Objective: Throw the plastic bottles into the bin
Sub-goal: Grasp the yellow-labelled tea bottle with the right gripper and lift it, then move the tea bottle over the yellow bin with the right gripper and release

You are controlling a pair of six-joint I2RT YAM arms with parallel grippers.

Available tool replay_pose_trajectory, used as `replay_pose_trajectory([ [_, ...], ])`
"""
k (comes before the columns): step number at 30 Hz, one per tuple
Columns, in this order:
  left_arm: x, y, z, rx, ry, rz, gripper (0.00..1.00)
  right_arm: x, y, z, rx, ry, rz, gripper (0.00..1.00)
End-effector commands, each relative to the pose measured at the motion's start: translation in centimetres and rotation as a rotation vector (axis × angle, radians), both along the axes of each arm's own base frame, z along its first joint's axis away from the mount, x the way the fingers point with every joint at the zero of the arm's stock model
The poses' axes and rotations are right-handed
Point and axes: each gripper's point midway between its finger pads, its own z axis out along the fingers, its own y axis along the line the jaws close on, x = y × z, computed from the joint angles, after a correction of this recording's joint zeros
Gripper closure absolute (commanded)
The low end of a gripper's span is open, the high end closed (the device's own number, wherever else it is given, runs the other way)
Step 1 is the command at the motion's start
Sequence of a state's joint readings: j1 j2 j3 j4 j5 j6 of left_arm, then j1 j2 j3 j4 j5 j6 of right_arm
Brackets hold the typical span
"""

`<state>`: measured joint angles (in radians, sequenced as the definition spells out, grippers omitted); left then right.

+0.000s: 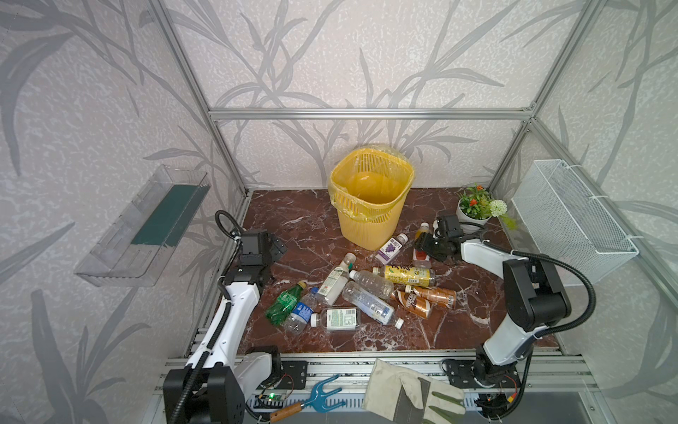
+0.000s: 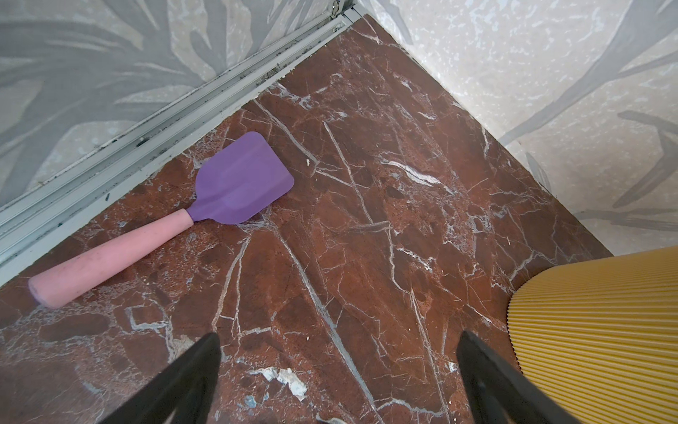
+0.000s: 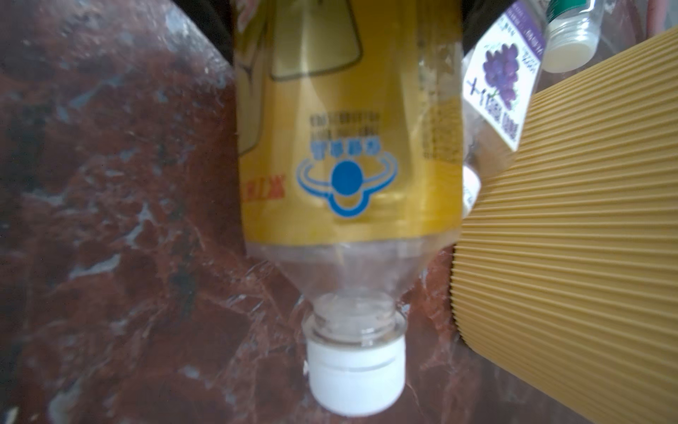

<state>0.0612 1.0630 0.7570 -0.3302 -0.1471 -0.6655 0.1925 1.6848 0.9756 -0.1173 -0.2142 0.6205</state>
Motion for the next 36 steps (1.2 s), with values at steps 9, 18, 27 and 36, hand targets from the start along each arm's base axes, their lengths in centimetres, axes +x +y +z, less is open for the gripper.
replay_pose_trajectory([
  [9, 0.6, -0.2, 0.6, -0.029, -0.017, -0.004, 0.01, -0.5, -2.0, 10.0, 0.075, -0.281, 0.010, 0.31],
  [18, 1.2, -1.1, -0.1, -0.063, 0.015, -0.046, 0.01, -2.3, -3.1, 14.5, 0.276, -0.406, -0.023, 0.28],
  [27, 1.2, -1.4, -0.5, -0.067, 0.031, -0.067, 0.01, -1.1, -2.1, 23.1, 0.399, -0.568, 0.037, 0.29],
  [36, 1.5, -2.1, 0.5, -0.051, 0.028, -0.135, 0.04, 4.5, 6.8, 35.4, 0.546, -0.738, 0.240, 0.29],
])
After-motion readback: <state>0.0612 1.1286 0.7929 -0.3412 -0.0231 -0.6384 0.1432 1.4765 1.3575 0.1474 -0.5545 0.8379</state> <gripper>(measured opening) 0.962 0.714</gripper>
